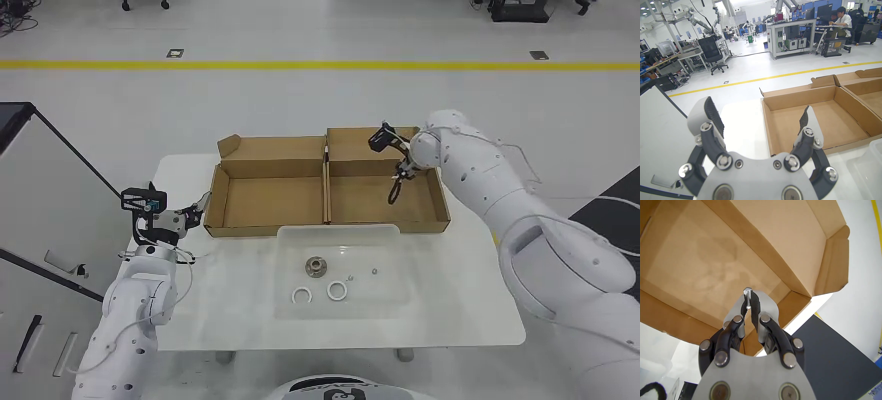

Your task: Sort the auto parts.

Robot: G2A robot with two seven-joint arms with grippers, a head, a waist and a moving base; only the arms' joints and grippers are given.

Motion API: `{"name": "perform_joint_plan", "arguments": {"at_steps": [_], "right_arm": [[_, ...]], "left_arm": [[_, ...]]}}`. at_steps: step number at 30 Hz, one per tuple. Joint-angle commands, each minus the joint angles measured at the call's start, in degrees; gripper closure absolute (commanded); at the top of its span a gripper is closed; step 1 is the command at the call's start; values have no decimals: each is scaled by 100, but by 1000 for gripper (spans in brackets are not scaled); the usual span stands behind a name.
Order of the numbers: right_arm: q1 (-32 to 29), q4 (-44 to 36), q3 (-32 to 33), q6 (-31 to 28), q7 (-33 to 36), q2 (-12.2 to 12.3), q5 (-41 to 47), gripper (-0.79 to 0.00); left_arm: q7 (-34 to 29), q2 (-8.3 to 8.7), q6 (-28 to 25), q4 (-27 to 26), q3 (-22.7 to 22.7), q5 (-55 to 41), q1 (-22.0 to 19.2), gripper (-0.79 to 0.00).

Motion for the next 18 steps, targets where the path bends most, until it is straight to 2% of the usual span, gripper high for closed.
{"name": "perform_joint_plan", "arguments": {"at_steps": [1, 18], "right_arm": [[-14, 86, -4, -23, -10, -30, -13, 0], [-237, 505, 49, -135, -13, -243, 23, 0]], "left_arm": [[0, 0, 0, 0, 0, 0, 0, -785], [0, 0, 0, 0, 0, 0, 0, -785]]}}
